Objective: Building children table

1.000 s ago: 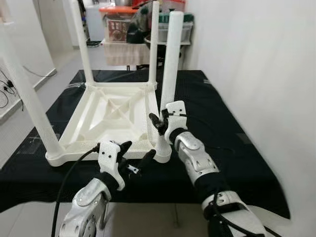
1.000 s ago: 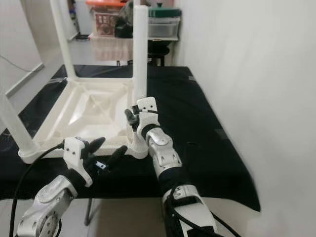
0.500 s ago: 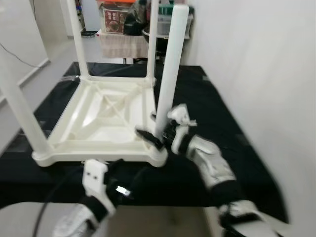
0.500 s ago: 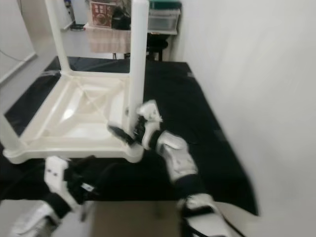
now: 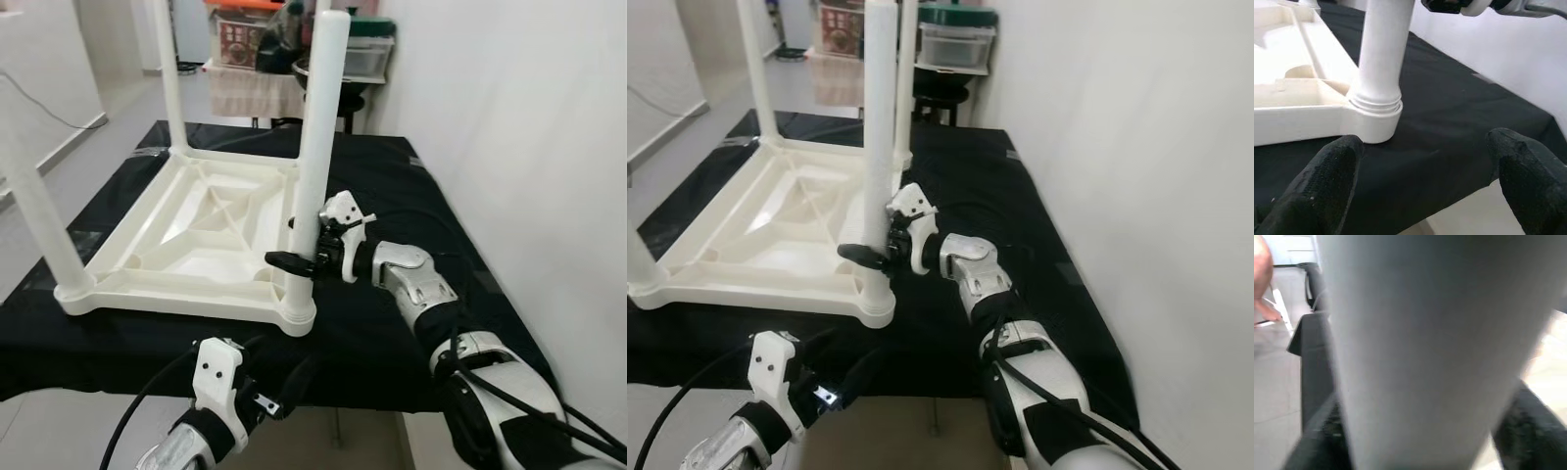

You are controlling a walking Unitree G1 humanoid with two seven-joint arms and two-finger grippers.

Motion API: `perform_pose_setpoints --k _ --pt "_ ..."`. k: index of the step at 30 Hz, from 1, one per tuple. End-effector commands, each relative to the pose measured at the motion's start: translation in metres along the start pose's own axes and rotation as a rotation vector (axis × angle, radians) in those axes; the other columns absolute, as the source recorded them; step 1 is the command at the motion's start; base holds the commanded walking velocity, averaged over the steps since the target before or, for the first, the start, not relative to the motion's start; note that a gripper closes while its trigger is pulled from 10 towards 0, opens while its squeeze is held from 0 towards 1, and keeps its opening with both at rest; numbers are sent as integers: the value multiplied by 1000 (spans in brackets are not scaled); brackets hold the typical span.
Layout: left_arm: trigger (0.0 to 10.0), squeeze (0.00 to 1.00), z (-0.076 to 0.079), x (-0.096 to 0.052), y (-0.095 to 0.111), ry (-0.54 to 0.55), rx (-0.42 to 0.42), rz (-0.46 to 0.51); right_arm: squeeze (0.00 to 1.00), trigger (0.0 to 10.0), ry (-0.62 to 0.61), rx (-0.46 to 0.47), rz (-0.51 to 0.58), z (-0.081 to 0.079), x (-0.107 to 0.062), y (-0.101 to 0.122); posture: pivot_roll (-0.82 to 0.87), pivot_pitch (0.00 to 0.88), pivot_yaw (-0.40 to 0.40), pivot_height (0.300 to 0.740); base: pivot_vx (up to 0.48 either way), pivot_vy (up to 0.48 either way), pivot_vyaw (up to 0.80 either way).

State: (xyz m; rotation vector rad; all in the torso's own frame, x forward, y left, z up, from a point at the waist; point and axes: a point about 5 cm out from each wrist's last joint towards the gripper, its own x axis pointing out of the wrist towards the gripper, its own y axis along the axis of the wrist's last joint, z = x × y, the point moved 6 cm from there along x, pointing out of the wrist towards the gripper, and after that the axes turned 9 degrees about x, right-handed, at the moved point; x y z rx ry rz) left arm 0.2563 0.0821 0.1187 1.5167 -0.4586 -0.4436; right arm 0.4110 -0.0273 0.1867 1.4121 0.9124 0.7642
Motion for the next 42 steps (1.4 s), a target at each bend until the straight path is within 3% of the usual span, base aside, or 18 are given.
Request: perform_pose_setpoints --k 1,9,15,16,17,19,21,22,25,29,34,35,36,37,38,39,41,42 --pt "10000 0 0 -2 -1 3 9 -14 0 0 38 12 -48 -3 -2 -10 190 0 -154 740 0 0 0" --pt "10000 0 3 -4 -8 -8 2 -19 0 0 145 24 -119 -11 -8 -23 185 0 -158 740 0 0 0" --pt "10000 0 5 -5 -11 -17 -1 -24 0 0 102 52 -152 -6 -12 -34 166 0 -148 740 0 0 0" --pt "10000 0 4 -5 -12 -18 2 -27 0 0 -7 53 -163 5 -12 -42 154 0 -146 740 0 0 0" --pt "10000 0 3 -3 -13 -13 2 -29 0 0 -386 121 -120 36 -20 -64 129 0 -131 740 0 0 0" --pt "10000 0 3 0 -16 -5 -3 -34 0 0 -954 208 -118 61 -67 -114 121 0 -124 740 0 0 0" --pt "10000 0 3 0 -16 -5 -3 -34 0 0 -954 208 -118 61 -67 -114 121 0 -124 740 0 0 0" --pt "10000 0 4 2 -17 -6 -5 -38 0 0 -998 272 -117 39 -73 -140 116 0 -108 740 0 0 0" --pt "10000 0 7 10 -19 -27 -26 -38 0 0 -1059 273 -56 30 -91 -145 46 0 -26 740 0 0 0" --pt "10000 0 14 22 -27 -88 -12 -53 0 0 -1144 184 11 58 -113 -118 24 0 -15 740 0 0 0" --pt "10000 0 14 27 -32 -93 -5 -63 0 0 -1117 182 24 59 -107 -110 17 0 -18 740 0 0 0" --pt "10000 0 12 27 -38 -81 4 -81 0 2353 -1087 187 28 52 -96 -108 16 0 -15 740 0 0 0" --pt "10000 0 12 27 -38 -81 4 -81 0 2353 -1087 187 28 52 -96 -108 16 0 -15 740 0 0 0" --pt "10000 0 7 27 -44 -63 14 -95 0 10000 -969 180 55 40 -75 -99 23 0 -18 740 0 0 0" --pt "10000 0 1 26 -47 -41 12 -102 1000 10000 -800 157 78 24 -51 -87 28 0 -18 740 0 0 0" --pt "10000 0 1 26 -47 -41 12 -102 1000 10000 -800 157 78 24 -51 -87 28 0 -18 740 0 0 0" --pt "10000 0 -5 26 -47 -20 11 -101 1000 10000 -471 95 105 -8 -21 -64 28 0 -17 740 0 0 0" --pt "10000 0 -5 26 -47 -20 11 -101 1000 10000 -471 95 105 -8 -21 -64 28 0 -17 740 0 0 0"
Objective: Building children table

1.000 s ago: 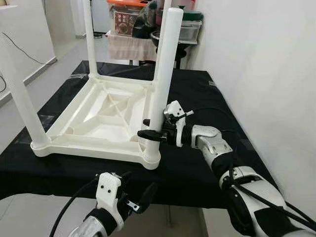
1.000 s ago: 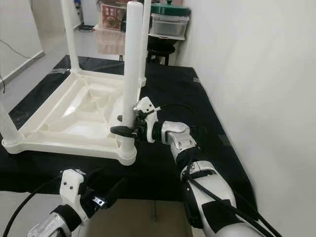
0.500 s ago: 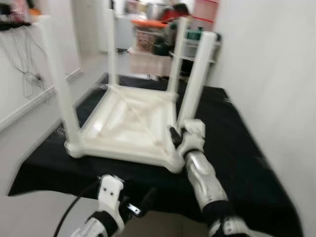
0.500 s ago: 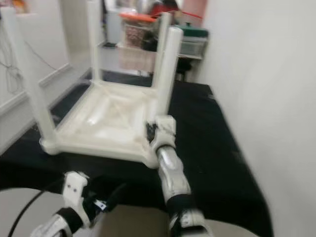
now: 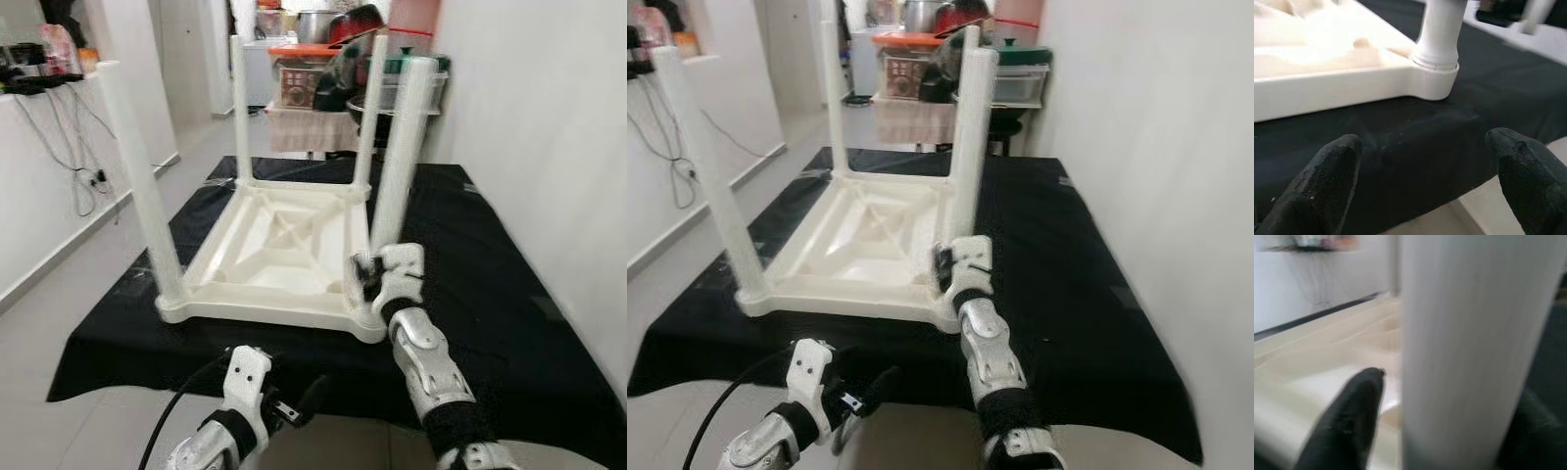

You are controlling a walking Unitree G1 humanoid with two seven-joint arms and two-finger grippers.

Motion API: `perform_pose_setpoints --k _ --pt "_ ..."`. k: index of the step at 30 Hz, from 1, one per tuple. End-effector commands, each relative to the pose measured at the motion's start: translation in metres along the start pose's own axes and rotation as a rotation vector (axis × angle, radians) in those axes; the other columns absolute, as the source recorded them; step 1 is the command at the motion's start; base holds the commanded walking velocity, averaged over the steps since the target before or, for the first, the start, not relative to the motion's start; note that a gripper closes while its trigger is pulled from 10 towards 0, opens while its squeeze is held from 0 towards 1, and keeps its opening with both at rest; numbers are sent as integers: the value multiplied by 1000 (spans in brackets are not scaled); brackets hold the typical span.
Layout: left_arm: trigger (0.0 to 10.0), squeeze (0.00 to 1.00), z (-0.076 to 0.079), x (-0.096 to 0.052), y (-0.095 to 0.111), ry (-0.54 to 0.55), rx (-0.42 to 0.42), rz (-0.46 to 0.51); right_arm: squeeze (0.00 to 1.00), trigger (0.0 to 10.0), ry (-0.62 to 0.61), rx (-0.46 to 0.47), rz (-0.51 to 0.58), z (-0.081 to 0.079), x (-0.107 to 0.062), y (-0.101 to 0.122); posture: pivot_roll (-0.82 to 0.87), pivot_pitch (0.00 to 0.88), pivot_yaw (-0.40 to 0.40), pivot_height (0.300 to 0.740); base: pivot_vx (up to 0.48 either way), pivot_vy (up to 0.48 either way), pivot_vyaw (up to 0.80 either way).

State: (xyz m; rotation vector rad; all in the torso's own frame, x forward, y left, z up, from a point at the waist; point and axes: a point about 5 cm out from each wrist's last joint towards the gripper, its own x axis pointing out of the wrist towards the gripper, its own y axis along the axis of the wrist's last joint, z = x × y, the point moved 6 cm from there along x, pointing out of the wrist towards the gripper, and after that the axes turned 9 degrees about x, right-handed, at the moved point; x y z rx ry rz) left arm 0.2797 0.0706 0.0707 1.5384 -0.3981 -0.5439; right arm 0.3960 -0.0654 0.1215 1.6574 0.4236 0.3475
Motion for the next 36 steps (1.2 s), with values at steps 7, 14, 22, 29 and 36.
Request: perform_pose_setpoints --k 7,14,22,29,36 --pt "10000 0 3 8 -4 -32 65 -15 0 10000 575 -224 -87 -36 0 25 44 0 -25 740 0 0 0" --pt "10000 0 -1 8 -7 -11 78 -5 0 7529 767 -149 -174 -36 -6 36 85 0 -55 740 0 0 0" --pt "10000 0 -3 6 -7 10 90 7 0 0 881 -55 -209 -39 -17 30 90 0 -55 740 0 0 0" --pt "10000 0 1 7 -9 -6 82 7 0 0 775 -55 -133 -26 -20 20 59 0 -36 740 0 0 0" --pt "10000 0 0 5 -9 -13 69 13 0 0 -316 12 -97 52 -19 -36 18 0 -14 740 0 0 0"
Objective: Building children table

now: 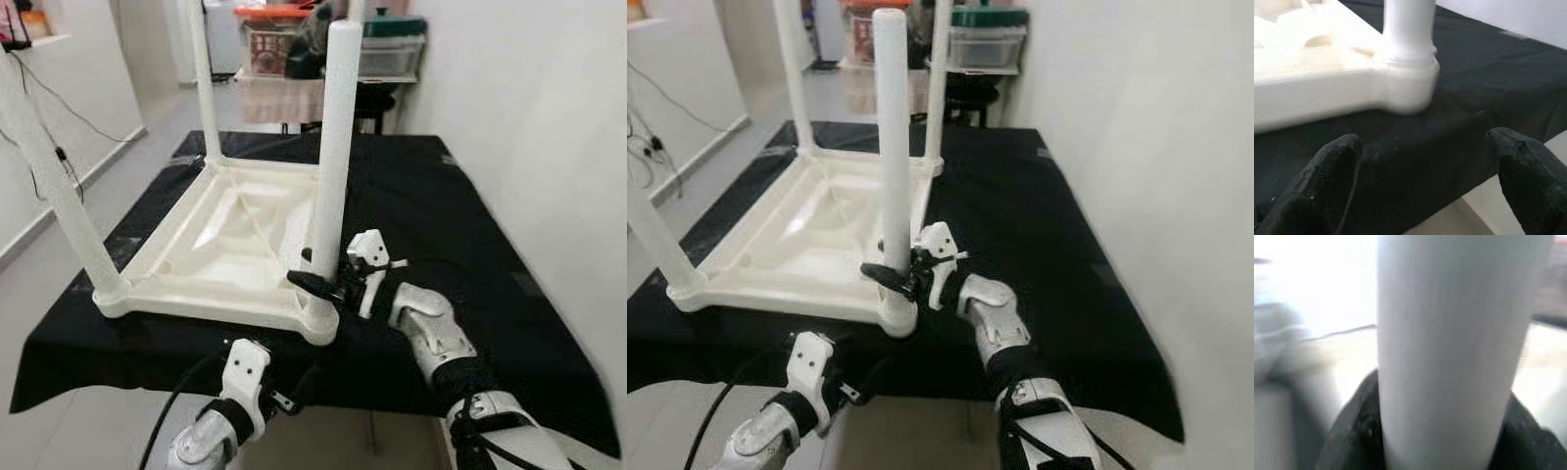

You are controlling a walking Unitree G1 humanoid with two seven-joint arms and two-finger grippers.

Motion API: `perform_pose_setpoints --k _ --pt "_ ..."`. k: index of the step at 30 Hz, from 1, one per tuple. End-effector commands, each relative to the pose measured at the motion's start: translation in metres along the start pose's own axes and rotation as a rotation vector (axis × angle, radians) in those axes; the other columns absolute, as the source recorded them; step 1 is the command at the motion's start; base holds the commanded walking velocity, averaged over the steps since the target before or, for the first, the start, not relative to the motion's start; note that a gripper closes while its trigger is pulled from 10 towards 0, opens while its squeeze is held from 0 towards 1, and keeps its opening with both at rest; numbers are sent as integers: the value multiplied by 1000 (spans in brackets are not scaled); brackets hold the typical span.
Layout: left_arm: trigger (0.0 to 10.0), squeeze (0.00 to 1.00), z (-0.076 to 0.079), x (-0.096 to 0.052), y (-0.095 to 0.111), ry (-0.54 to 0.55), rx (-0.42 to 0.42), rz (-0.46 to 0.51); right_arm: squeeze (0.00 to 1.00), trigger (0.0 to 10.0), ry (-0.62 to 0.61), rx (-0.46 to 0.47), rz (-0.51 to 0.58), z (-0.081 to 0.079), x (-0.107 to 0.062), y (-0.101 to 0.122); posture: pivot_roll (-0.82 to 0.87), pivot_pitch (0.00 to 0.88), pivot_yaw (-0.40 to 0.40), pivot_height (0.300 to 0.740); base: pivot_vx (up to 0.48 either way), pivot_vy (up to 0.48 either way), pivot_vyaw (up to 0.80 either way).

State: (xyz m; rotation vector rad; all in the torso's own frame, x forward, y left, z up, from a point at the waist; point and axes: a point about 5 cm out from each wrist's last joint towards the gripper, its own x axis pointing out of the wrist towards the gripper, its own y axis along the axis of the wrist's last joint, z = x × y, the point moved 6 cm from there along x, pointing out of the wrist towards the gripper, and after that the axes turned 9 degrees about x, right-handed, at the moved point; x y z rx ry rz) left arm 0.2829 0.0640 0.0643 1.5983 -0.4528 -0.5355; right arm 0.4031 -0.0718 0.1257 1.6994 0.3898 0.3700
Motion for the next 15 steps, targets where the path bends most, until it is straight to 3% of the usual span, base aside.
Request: perform_pose_setpoints --k 1,3,6,9,13,15 --pt "10000 0 -4 -2 -3 7 -5 -7 0 0 -432 -3 -165 49 -37 -56 6 0 -5 740 0 0 0" --pt "10000 0 -5 -2 -3 7 -5 -6 0 0 -455 17 -184 46 -43 -66 4 0 -1 740 0 0 0" --pt "10000 0 -6 -1 -3 10 -4 -5 0 0 -455 -78 -128 59 -39 -42 7 0 -13 740 0 0 0" --pt "10000 0 -7 -1 -3 13 -5 -4 0 0 -457 -89 -121 61 -37 -39 13 0 -22 740 0 0 0" --pt "10000 0 -8 0 -3 25 9 -6 0 0 -394 -62 -133 42 -28 -43 22 0 -30 740 0 0 0" --pt "10000 0 -8 0 -3 25 9 -6 0 0 -394 -62 -133 42 -28 -43 22 0 -30 740 0 0 0"
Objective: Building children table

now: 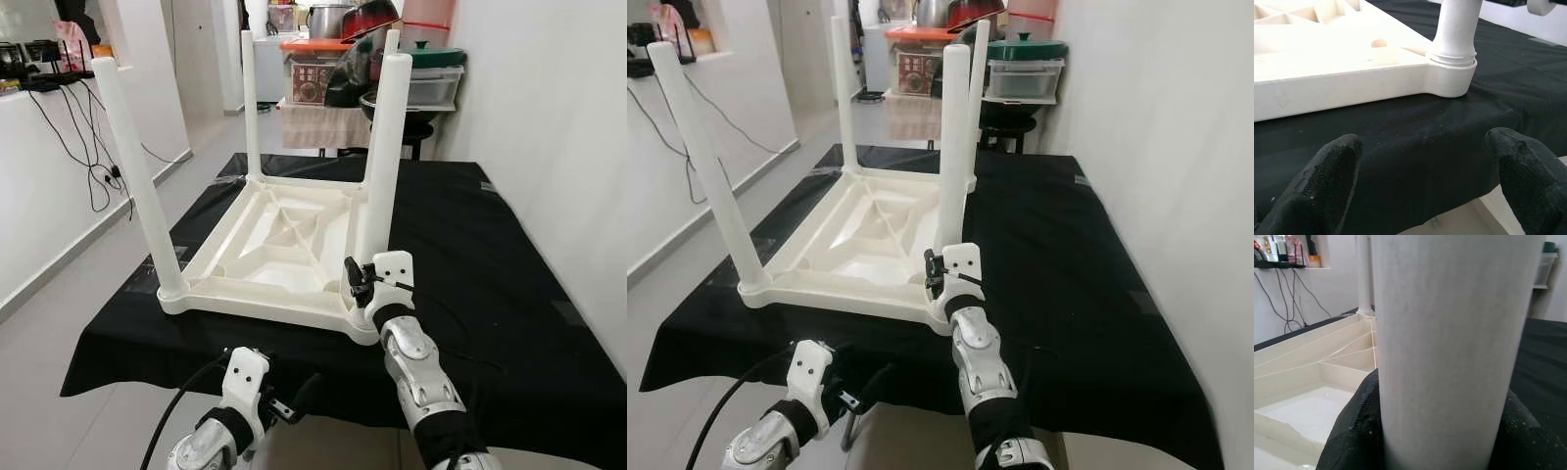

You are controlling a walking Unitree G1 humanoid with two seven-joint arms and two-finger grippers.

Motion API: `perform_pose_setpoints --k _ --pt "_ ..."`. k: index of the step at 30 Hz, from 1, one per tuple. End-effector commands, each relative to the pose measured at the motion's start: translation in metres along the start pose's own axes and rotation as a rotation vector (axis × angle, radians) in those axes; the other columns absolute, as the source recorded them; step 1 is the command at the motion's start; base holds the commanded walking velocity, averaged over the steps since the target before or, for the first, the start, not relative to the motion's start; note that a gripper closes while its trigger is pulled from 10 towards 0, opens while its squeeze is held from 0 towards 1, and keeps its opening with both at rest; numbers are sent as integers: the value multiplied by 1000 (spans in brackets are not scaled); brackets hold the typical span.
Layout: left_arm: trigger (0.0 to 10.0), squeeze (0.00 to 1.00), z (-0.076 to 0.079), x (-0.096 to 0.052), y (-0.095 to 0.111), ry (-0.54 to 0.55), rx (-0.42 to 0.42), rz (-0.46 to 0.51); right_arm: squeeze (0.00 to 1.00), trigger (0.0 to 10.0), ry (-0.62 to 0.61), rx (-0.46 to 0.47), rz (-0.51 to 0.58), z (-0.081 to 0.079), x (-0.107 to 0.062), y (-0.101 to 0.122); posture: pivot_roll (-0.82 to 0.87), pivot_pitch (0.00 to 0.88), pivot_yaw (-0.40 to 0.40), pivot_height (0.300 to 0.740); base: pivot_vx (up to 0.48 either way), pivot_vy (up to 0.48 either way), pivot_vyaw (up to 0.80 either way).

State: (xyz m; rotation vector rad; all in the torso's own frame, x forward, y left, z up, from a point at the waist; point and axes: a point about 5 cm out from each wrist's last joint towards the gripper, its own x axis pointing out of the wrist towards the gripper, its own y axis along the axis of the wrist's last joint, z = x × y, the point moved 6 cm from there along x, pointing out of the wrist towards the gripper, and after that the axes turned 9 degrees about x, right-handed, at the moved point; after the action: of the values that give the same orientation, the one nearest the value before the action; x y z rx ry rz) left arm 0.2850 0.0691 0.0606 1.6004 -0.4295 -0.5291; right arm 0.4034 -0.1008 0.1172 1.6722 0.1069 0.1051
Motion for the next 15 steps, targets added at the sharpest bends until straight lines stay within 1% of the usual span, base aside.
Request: perform_pose_setpoints --k 1,2,3,4,5,6,7,9,10,11,13,14,15 --pt "10000 0 -4 2 1 9 16 5 0 0 -33 -27 -156 5 -10 -40 24 0 -30 740 0 0 0" --pt "10000 0 -4 2 1 10 14 5 78 10000 84 -10 -127 -22 -9 -32 24 0 -28 740 0 0 0" --pt "10000 0 -4 2 1 10 14 5 78 10000 84 -10 -127 -22 -9 -32 24 0 -28 740 0 0 0" --pt "10000 0 -5 3 1 9 11 5 1000 10000 335 56 -92 -65 -14 -18 21 0 -26 740 0 0 0" --pt "10000 0 -5 3 1 7 9 5 1000 10000 617 76 -67 -101 -29 -3 19 0 -25 740 0 0 0" --pt "10000 0 -4 4 1 4 7 5 1000 10000 835 57 -44 -122 -46 7 18 0 -26 740 0 0 0" --pt "10000 0 -4 5 1 2 6 5 1000 10000 966 20 -45 -129 -57 10 18 0 -27 740 0 0 0" --pt "10000 0 -4 5 1 2 6 5 1000 10000 966 20 -45 -129 -57 10 18 0 -27 740 0 0 0" --pt "10000 0 -4 5 1 1 5 5 0 10000 1053 -18 -72 -128 -65 7 21 0 -32 740 0 0 0" --pt "10000 0 -3 6 1 1 3 6 0 10000 1137 -66 -121 -124 -72 1 26 0 -36 740 0 0 0" --pt "10000 0 -3 6 1 1 3 6 0 10000 1137 -66 -121 -124 -72 1 26 0 -36 740 0 0 0" --pt "10000 0 -3 6 1 4 4 8 0 10000 1249 -109 -205 -115 -79 -9 35 0 -47 740 0 0 0" --pt "10000 0 -3 6 1 4 4 8 0 10000 1249 -109 -205 -115 -79 -9 35 0 -47 740 0 0 0"
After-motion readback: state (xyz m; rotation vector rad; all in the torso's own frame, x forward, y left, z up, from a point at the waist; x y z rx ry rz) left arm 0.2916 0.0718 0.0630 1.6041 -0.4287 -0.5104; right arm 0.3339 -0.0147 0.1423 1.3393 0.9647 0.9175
